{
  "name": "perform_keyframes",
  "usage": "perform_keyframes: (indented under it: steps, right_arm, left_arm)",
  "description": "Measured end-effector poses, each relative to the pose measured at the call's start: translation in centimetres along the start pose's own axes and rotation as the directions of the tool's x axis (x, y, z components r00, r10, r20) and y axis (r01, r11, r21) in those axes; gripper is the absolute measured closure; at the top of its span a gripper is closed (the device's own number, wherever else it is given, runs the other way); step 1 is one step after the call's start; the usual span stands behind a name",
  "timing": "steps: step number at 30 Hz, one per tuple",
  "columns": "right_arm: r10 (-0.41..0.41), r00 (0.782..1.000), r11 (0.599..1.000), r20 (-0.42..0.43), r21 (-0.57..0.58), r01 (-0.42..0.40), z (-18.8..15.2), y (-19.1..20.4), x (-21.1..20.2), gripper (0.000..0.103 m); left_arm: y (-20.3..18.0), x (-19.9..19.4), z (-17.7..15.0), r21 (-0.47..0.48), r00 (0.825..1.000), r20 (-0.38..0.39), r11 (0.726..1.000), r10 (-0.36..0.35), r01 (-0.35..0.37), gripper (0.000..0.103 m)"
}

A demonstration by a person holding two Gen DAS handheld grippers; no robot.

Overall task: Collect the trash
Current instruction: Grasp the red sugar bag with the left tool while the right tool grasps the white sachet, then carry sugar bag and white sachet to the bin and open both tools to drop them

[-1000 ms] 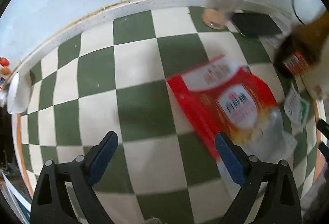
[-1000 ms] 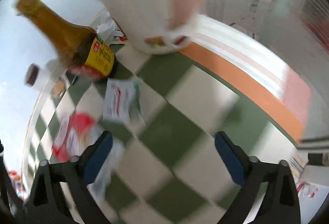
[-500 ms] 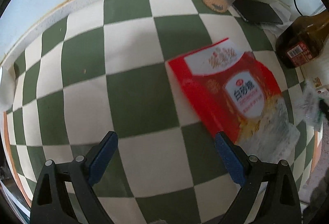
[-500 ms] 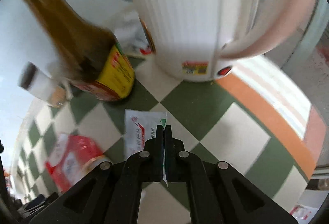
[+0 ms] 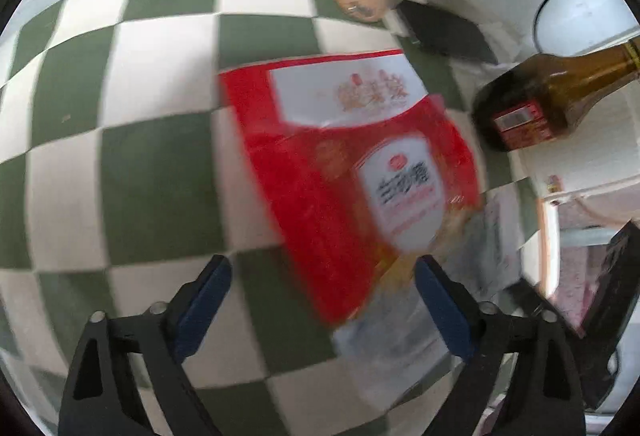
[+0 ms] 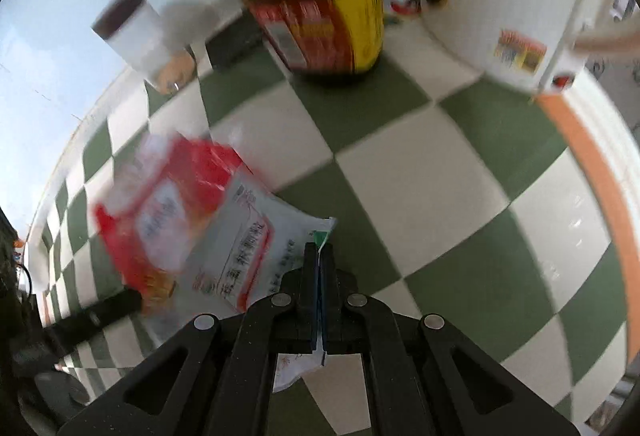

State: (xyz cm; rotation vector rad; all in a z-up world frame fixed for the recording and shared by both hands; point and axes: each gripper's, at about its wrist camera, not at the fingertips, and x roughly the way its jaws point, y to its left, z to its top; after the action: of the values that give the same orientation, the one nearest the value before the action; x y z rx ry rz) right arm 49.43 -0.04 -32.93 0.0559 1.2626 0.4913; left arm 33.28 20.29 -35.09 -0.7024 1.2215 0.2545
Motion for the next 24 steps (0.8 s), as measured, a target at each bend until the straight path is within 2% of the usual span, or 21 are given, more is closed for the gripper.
perform_keyframes:
  steps: [3,6,9,10,17,19,22,24]
  right_arm:
    - [0.039,0.999,0.998,-0.002,0.055,-0.039,-0.3,-1.0,0.0,0.103]
    - [0.052,0.999,0.996,-0.004,0.075,-0.052,-0.4,-1.7,-0.2,0.103]
    - [0.041,0.999,0.996,-0.005,0.084,-0.04,-0.8,-2.3,-1.1,0.103]
    - [0.053,0.998,0.991,0.014,0.122,-0.054,-1.3,-3.4,-2.3,0.103]
    - [0.028,0.994,0.981,0.105,0.189,-0.047,-3.5,-6.2,-7.9,0.103]
    - [0.0,0.988,0.972,0.157,0.234,-0.037,-5.8,-8.4,-11.8,0.103]
    - [-0.011,0.982,0.963,0.19,0.268,-0.041,-7.5,-9.7,-14.2,0.103]
    - [-0.05,0.97,0.946,0.236,0.323,-0.03,-11.0,-12.0,-17.9,0.103]
  left_arm:
    - [-1.7,1.1,1.6,0.03,1.0,0.015,1.0,0.003,-0.004,0.041]
    - [-3.6,1.7,2.4,0.079,0.999,0.019,0.996,0.032,-0.034,0.078]
    - [-4.8,0.4,2.1,0.126,0.999,0.043,0.991,0.028,-0.033,0.092]
    - [-5.2,-0.3,1.9,0.155,0.997,0.064,0.987,0.038,-0.048,0.095]
    - [-8.9,-5.6,-0.2,0.324,0.981,0.185,0.939,0.054,-0.113,0.097]
    - [-10.1,-7.2,-1.5,0.363,0.978,0.204,0.924,0.046,-0.119,0.097]
    - [-12.5,-9.3,-3.5,0.409,0.974,0.225,0.905,0.022,-0.115,0.097]
    - [-14.4,-10.7,-5.5,0.452,0.973,0.233,0.885,0.003,-0.111,0.097]
